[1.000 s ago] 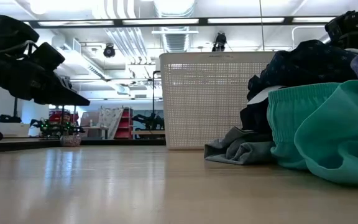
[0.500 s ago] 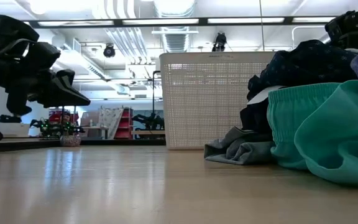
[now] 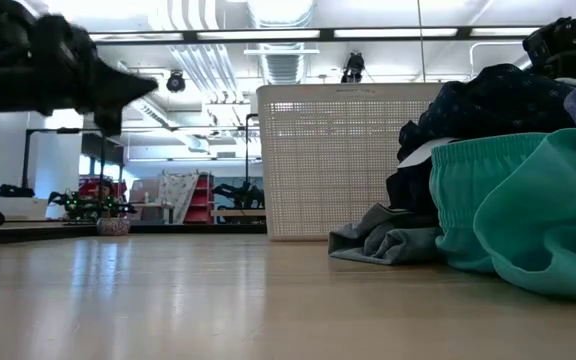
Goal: Sort clothes
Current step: Put the top gray sock into the laundry bin
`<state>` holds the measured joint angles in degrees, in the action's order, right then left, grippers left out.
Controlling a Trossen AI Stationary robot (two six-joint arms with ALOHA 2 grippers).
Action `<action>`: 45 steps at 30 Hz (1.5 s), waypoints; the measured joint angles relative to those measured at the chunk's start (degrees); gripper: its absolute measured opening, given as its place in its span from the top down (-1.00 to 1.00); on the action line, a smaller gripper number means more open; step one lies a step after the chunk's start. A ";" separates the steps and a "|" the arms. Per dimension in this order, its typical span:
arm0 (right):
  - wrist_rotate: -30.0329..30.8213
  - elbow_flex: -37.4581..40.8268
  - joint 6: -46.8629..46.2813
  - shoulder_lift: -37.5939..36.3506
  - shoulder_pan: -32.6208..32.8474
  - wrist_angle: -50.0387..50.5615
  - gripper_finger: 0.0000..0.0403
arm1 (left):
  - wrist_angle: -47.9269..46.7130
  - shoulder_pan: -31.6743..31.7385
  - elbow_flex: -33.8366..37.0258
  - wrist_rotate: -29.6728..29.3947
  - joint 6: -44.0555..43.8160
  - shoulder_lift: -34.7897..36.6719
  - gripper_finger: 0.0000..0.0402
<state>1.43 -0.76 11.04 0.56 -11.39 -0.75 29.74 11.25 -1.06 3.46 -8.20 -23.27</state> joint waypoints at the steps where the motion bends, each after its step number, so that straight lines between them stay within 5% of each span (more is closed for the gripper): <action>1: 0.00 0.00 0.03 0.02 0.01 0.00 1.00 | -0.17 0.00 -0.95 2.46 3.48 -0.58 1.00; 4: 0.00 0.01 -0.03 0.00 0.02 0.00 1.00 | -0.16 -0.11 -5.11 8.00 9.76 -3.15 1.00; 22: 0.00 0.01 -0.02 0.00 0.00 -0.04 1.00 | -19.39 -9.68 -36.20 9.51 30.52 -37.37 1.00; 32: 0.00 0.01 0.03 0.00 0.00 -0.07 1.00 | -32.07 -19.51 -57.82 -1.64 36.80 -59.22 1.00; 45: 0.00 0.01 0.03 0.00 0.00 -0.04 1.00 | -42.29 -20.20 -85.15 -2.08 39.21 -81.10 1.00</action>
<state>1.43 -0.75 11.07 0.56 -11.40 -0.80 -12.55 -8.95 -86.21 1.39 31.01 -104.37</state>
